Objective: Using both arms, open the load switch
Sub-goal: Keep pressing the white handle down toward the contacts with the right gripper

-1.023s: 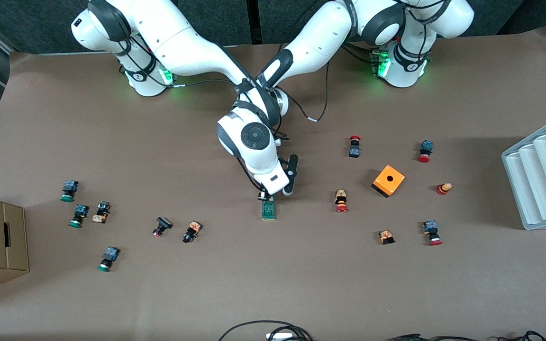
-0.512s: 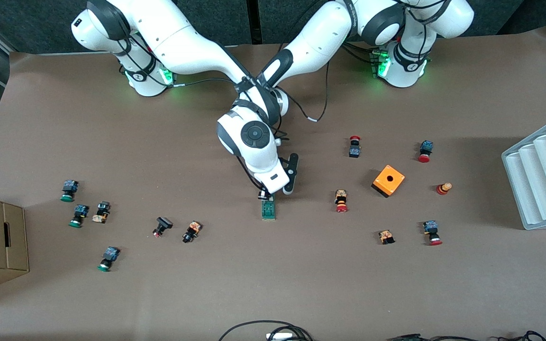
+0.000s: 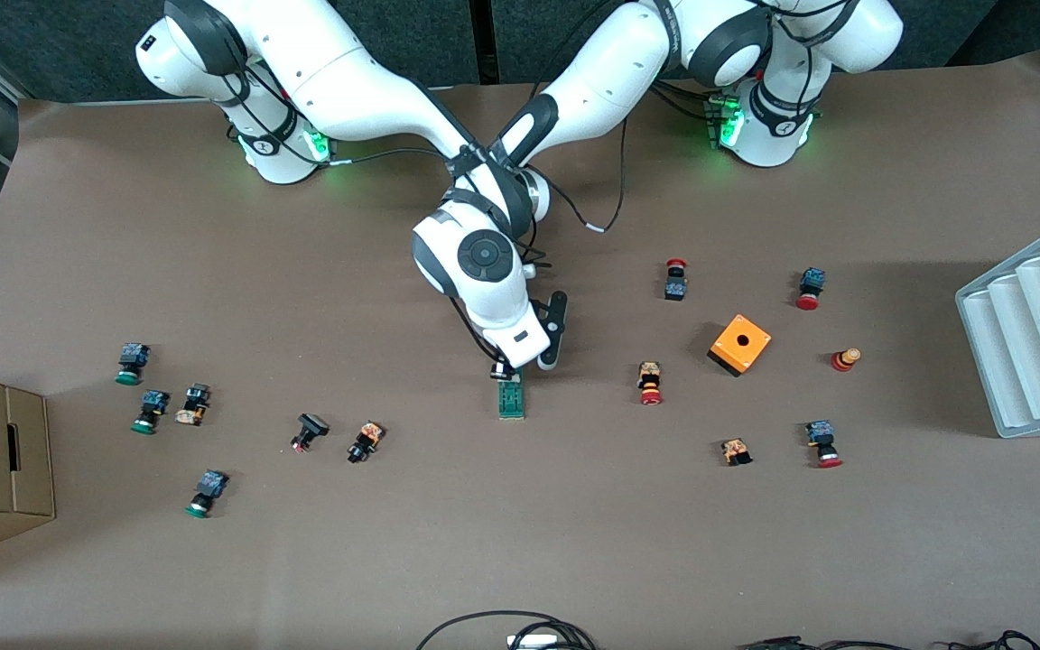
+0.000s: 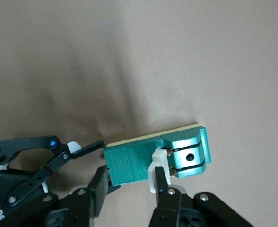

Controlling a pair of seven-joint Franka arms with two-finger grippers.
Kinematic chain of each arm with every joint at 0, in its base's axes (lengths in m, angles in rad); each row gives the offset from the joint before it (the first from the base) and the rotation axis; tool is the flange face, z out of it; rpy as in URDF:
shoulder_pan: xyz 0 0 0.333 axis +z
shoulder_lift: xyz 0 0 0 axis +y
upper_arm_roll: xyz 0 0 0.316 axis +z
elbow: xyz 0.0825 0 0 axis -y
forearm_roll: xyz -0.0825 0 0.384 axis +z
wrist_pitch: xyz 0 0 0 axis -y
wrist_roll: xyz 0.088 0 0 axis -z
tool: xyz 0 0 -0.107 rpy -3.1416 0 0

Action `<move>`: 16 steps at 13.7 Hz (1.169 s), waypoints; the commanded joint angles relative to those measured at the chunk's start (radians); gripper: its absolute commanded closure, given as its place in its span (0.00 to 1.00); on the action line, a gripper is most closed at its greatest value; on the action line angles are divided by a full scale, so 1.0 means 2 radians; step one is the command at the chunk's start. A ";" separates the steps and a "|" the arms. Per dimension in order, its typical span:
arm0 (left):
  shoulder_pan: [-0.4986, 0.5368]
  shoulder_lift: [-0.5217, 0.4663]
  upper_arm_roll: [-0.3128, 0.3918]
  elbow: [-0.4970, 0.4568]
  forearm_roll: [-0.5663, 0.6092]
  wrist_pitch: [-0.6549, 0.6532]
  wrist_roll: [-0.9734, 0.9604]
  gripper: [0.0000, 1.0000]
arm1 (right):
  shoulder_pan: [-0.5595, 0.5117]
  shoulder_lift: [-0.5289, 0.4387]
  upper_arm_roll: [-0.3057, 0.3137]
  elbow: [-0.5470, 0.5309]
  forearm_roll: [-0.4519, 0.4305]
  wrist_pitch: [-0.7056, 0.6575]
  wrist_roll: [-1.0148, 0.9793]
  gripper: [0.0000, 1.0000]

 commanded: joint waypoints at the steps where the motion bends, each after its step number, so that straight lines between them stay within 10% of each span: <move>1: -0.007 0.009 0.004 0.001 0.001 -0.012 -0.008 0.46 | 0.005 -0.021 0.000 -0.028 -0.003 -0.005 0.010 0.52; 16: -0.014 0.018 0.004 0.005 0.000 -0.027 -0.010 0.47 | 0.003 -0.024 0.000 -0.028 0.000 0.000 0.010 0.53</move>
